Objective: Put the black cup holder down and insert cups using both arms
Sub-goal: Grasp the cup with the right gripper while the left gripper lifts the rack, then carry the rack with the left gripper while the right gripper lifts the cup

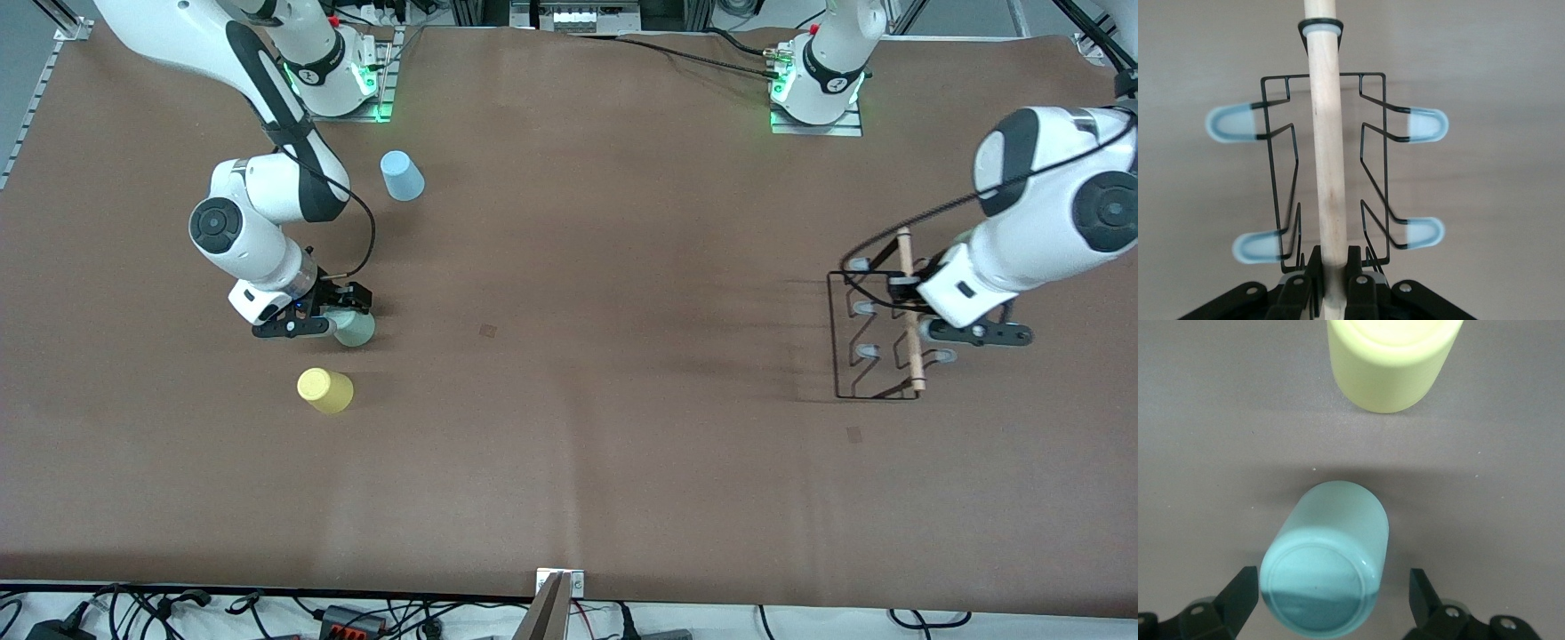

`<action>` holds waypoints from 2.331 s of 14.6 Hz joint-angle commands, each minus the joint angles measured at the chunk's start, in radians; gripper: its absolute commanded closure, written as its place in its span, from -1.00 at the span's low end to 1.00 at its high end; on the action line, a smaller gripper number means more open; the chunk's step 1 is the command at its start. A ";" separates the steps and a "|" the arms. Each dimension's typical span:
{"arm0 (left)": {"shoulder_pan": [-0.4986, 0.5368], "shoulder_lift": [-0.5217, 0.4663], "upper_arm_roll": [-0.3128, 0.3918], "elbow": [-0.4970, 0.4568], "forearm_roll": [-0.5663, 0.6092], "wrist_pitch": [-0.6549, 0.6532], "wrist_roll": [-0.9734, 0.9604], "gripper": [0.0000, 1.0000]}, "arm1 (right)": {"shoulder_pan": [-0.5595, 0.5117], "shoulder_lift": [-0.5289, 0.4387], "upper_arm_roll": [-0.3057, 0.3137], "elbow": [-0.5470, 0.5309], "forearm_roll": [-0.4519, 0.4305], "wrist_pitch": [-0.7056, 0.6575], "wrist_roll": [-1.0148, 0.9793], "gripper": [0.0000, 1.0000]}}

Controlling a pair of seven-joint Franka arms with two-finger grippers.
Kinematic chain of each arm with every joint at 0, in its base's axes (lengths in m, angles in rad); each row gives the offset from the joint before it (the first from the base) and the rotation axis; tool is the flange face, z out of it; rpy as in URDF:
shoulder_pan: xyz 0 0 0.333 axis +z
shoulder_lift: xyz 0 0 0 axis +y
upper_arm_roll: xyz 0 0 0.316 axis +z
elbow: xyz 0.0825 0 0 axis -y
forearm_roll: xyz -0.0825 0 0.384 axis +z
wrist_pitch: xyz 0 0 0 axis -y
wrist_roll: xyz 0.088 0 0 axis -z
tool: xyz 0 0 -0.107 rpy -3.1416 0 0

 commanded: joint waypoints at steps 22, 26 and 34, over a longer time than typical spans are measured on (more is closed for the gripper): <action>-0.484 0.478 -0.277 0.426 0.064 0.155 -0.809 0.90 | -0.020 -0.023 0.001 0.024 0.005 -0.001 -0.025 0.65; -0.483 0.473 -0.277 0.428 0.104 0.154 -0.804 -1.00 | -0.037 -0.075 0.001 0.025 -0.007 -0.056 -0.034 0.77; -0.327 0.320 -0.275 0.437 0.110 -0.128 -0.531 -1.00 | -0.056 -0.412 0.066 0.056 0.003 -0.477 0.080 0.88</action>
